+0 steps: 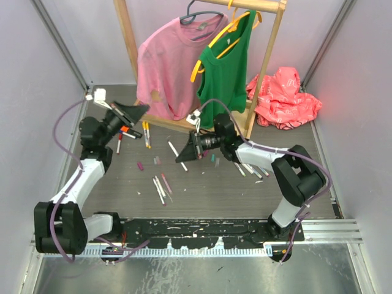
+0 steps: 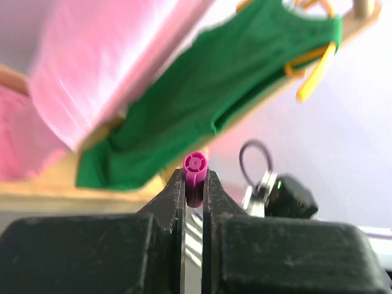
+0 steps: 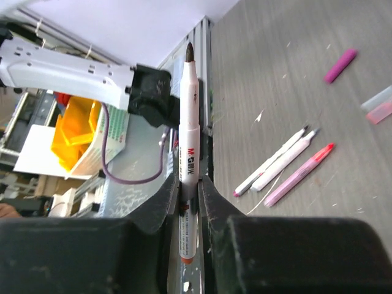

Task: Open the pen caps
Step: Open the pen cap from the pen, then place the pen at the center of the board, then place the pen cap at the center of the board.

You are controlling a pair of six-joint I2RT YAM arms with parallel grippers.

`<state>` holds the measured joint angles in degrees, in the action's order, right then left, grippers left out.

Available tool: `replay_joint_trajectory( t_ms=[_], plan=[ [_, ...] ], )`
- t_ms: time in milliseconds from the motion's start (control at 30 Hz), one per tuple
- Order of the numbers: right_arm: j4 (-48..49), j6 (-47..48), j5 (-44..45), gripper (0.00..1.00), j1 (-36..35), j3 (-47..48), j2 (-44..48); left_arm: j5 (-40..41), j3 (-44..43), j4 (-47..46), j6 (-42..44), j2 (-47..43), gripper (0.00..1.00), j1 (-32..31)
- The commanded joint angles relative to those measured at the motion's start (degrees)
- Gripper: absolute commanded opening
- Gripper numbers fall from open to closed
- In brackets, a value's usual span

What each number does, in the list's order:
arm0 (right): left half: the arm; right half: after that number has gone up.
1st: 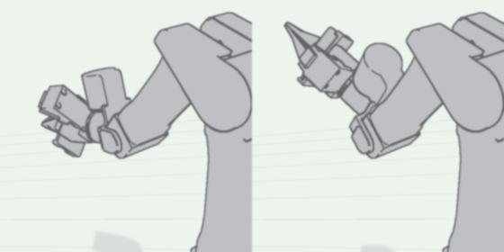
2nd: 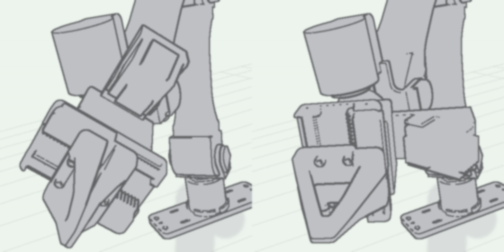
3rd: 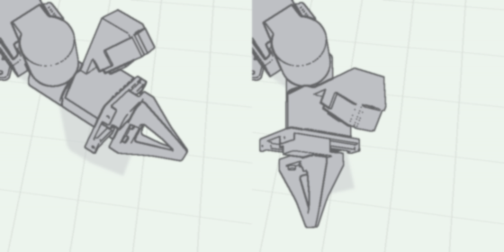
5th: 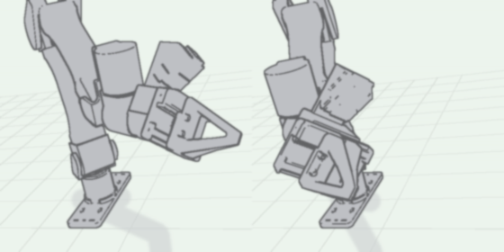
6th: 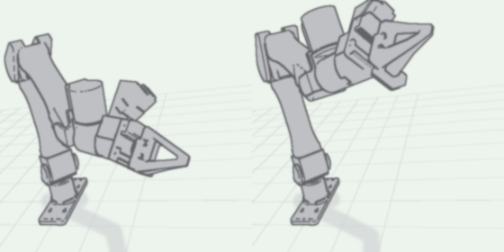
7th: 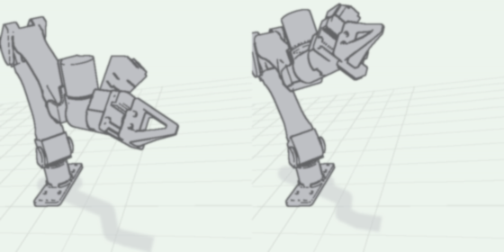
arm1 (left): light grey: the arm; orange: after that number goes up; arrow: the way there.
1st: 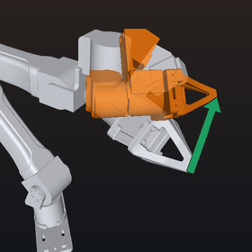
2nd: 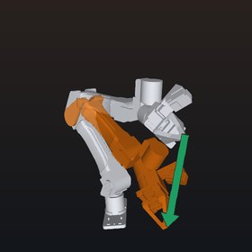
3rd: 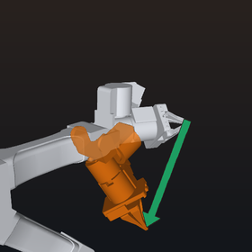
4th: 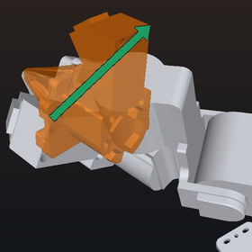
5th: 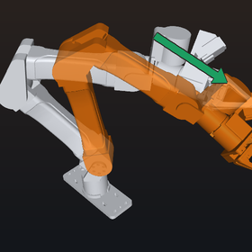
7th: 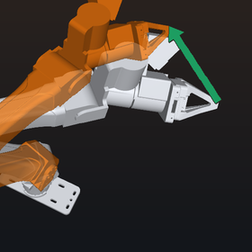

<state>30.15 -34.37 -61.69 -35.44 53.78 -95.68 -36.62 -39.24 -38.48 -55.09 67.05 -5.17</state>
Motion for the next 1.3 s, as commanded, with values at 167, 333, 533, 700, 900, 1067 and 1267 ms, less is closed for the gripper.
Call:
replay_joint_trajectory(
  t_ms=[167, 333, 533, 700, 900, 1067, 1267],
  plan=[
    [-11.7, 7.8, 4.0, 0.01, -3.3, 1.6, -2.7, 3.9, 0.7, 0.0, 0.5, -5.2, 0.00, 4.6],
    [-19.0, 11.2, 16.0, 0.01, -5.3, 2.9, -4.1, 5.4, 5.9, 12.9, 2.4, -8.8, 0.00, 4.6],
    [-24.1, 8.8, 33.4, 0.02, -11.3, 4.7, -6.6, 11.5, 10.7, 25.2, 4.2, -10.1, 0.00, 1.2],
    [-29.1, 7.2, 42.5, 0.05, -14.4, 7.6, -10.3, 27.7, 8.0, 38.2, 6.0, -9.0, 0.00, -6.2],
    [-29.8, 5.0, 45.7, 0.09, -15.0, 7.7, -12.1, 34.7, 4.0, 44.0, 4.0, -1.0, 0.00, -11.4],
    [-30.2, 4.8, 45.4, 0.13, -15.3, 8.2, -13.0, 34.2, 0.6, 45.1, 3.7, 7.4, 0.00, -13.2],
    [-31.7, 5.2, 44.9, 0.18, -15.3, 9.1, -14.2, 35.9, -1.3, 44.0, 4.2, 12.2, 0.00, -15.7]
  ],
)
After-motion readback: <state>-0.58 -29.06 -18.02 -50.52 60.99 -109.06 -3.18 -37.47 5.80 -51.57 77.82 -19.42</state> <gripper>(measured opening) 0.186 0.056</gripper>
